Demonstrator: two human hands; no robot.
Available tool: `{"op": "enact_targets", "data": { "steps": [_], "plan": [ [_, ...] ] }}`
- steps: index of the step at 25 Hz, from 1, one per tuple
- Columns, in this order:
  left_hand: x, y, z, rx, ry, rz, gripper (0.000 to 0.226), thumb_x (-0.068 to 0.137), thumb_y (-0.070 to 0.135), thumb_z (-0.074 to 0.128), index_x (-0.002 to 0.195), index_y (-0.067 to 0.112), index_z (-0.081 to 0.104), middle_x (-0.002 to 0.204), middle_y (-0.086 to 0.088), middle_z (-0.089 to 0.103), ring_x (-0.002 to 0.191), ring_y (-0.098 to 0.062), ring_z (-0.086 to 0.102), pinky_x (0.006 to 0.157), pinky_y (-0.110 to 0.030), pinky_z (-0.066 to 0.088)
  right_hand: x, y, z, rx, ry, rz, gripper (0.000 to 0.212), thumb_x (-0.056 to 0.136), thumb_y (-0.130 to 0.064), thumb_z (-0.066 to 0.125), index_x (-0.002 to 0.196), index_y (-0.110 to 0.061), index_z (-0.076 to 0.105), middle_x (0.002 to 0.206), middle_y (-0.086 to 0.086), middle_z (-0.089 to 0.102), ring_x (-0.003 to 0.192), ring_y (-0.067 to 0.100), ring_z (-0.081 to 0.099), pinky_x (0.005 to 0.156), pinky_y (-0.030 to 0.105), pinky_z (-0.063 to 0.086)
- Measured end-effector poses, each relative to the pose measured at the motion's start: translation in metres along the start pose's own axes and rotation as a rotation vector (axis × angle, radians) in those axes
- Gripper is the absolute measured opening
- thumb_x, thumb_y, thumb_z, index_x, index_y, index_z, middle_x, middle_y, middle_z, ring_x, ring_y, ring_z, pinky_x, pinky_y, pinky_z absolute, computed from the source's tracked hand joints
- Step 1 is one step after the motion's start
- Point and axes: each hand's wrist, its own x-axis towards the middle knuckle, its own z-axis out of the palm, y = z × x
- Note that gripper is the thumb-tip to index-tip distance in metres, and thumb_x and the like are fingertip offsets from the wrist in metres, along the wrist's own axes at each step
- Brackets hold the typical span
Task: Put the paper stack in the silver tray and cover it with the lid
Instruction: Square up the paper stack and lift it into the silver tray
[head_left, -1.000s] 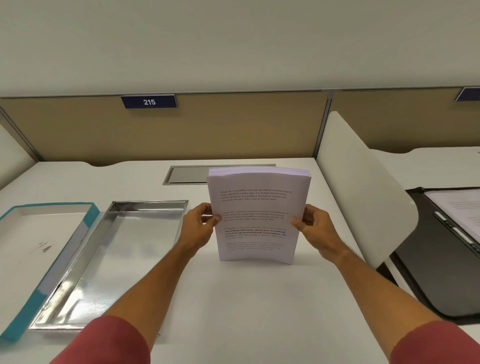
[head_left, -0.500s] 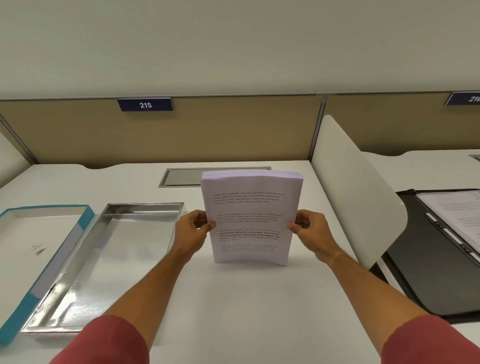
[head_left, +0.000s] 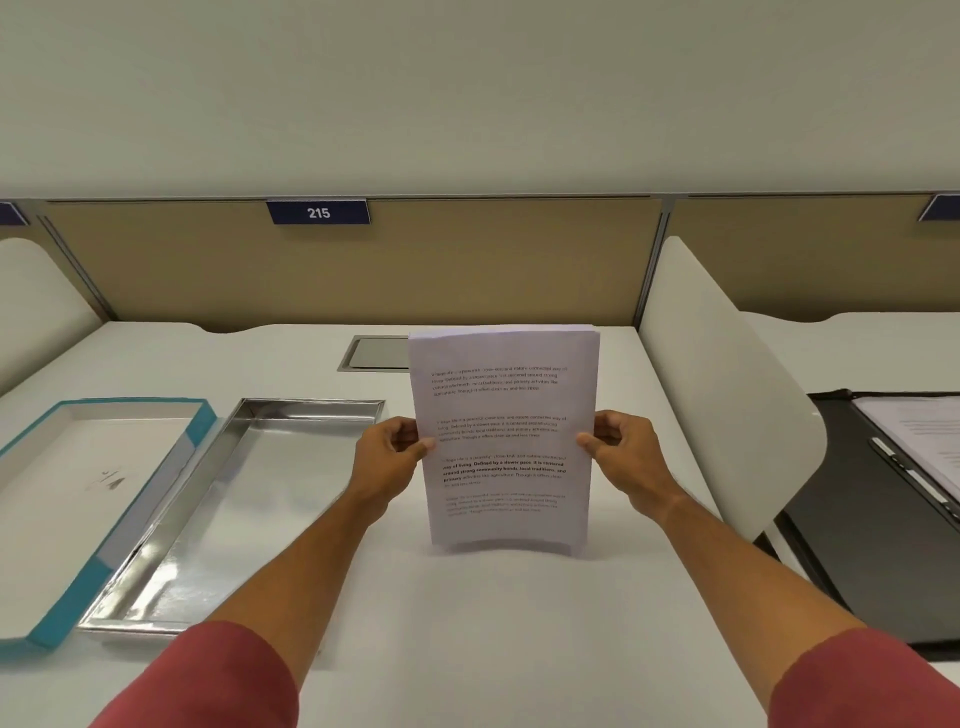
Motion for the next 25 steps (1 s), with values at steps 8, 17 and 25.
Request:
{"op": "enact_targets", "data": {
  "steps": [8,17,25],
  "plan": [
    [-0.009,0.025,-0.049,-0.118,0.066,-0.047,0.020,0.087,0.003,0.065,0.106,-0.001,0.070,0.098,-0.013,0.075,0.088,-0.027,0.073,0.070,-0.032,0.061,0.010,-0.041,0.030,0.137,-0.126,0.060,0.022,0.089,-0.003,0.064,0.109,0.004,0.069,0.102,0.016,0.073,0.087,0.028,0.072,0.068,0.033,0.061],
    [0.001,0.012,-0.145,-0.078,0.103,-0.159,0.011,0.086,0.005,0.066,0.090,0.010,0.075,0.095,-0.007,0.078,0.071,-0.013,0.075,0.054,-0.022,0.057,0.015,-0.073,0.130,0.146,-0.210,0.169,0.017,0.088,-0.002,0.064,0.095,0.012,0.069,0.100,0.019,0.074,0.071,0.023,0.071,0.056,0.026,0.057],
    [0.054,-0.055,-0.256,0.069,0.085,-0.275,0.021,0.082,0.004,0.071,0.093,-0.014,0.066,0.093,-0.018,0.076,0.066,-0.018,0.073,0.049,-0.023,0.056,0.014,-0.065,0.276,0.094,-0.092,0.351,0.017,0.084,-0.003,0.069,0.073,0.009,0.064,0.091,0.020,0.073,0.071,0.026,0.072,0.060,0.032,0.060]
  ]
}}
